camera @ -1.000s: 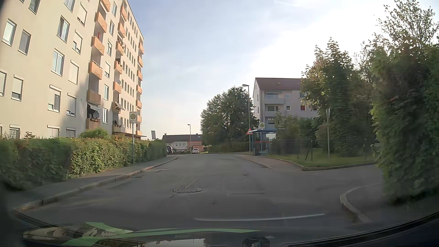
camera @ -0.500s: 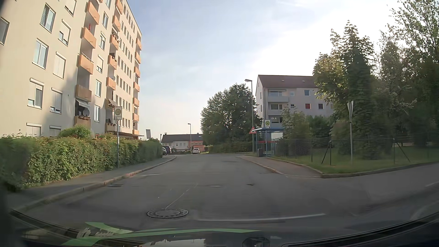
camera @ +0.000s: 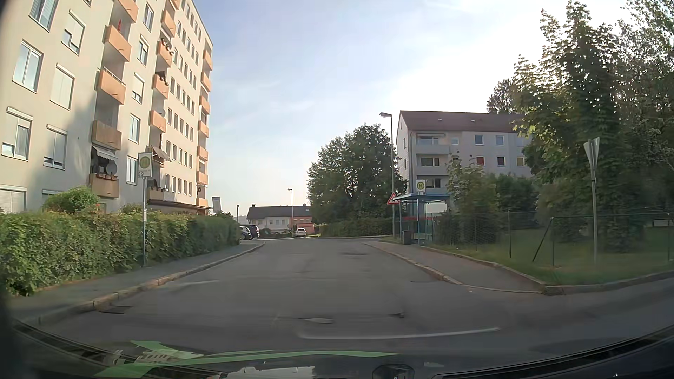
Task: Follow the waypoints while adhering to traffic rules and regulations
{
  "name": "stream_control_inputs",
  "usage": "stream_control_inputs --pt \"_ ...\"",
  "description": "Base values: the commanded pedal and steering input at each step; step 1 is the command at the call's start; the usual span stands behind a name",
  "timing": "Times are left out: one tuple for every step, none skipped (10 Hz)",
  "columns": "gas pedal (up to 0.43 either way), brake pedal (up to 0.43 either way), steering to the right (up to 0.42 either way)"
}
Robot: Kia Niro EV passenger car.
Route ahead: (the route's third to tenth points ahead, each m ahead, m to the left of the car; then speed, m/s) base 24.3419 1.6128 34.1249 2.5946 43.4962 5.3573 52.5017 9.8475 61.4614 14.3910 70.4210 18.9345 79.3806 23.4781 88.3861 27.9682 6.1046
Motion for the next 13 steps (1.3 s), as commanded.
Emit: stream_control_inputs --pt "0.138 0.0 -0.015" --pt "0.11 0.0 -0.017" --pt "0.098 0.0 -0.018" --pt "0.098 0.0 -0.02" --pt "0.098 0.0 -0.023" --pt "0.11 0.0 -0.026" --pt "0.11 0.0 -0.028" --pt "0.11 0.0 -0.031" --pt "0.118 0.0 -0.034" --pt "0.13 0.0 -0.035" --pt "0.13 0.0 -0.033" --pt "0.13 0.0 -0.03" --pt "0.13 0.0 -0.028"
